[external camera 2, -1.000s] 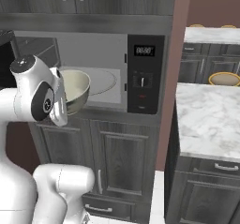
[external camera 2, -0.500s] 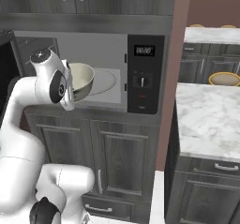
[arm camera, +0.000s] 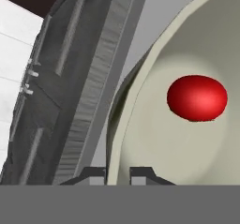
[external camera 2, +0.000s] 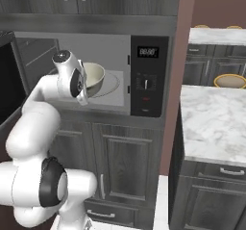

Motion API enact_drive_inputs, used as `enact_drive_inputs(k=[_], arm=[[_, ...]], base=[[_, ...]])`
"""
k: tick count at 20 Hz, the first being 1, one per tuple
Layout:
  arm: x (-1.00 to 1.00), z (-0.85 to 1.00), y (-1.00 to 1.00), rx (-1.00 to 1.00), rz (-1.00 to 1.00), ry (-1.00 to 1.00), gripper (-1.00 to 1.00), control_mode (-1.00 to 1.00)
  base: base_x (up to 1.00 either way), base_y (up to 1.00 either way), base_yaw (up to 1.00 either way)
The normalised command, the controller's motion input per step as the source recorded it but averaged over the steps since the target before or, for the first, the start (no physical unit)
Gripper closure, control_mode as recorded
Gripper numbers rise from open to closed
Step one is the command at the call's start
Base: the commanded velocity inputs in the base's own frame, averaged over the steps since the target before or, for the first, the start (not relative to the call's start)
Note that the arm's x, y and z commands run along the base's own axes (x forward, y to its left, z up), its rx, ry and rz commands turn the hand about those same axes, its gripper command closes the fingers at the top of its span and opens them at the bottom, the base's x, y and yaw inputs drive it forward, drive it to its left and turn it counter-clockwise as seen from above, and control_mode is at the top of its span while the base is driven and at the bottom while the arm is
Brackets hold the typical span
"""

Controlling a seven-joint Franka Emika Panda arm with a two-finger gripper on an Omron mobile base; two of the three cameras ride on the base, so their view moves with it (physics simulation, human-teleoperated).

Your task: Pick the tomato from the sink and place it in the bowl. Then pick the bowl and place it in the microwave. Then close the microwave door and press the start button.

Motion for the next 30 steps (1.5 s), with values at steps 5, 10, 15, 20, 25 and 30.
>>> enact_drive_inputs(k=[5, 10, 15, 20, 25, 30], arm=[[1.00, -0.26, 0.03, 0.00, -0.01, 0.00, 1.00, -1.00], [0.89, -0.39, 0.16, 0.00, 0.00, 0.00, 1.00, -1.00], [0.25, -0.50, 0.13, 0.00, -0.01, 0.00, 1.00, -1.00], [-0.08, -0.47, 0.19, 0.00, -0.01, -0.02, 1.00, -1.00], [-0.32, -0.04, 0.05, 0.00, 0.00, -0.02, -1.00, -1.00], [-0.56, 0.08, 0.00, 0.00, -0.01, -0.15, -1.00, -1.00]], base=[[0.00, 0.00, 0.00], [0.00, 0.00, 0.00], [0.00, 0.00, 0.00], [0.00, 0.00, 0.00], [0.00, 0.00, 0.00], [0.00, 0.00, 0.00]])
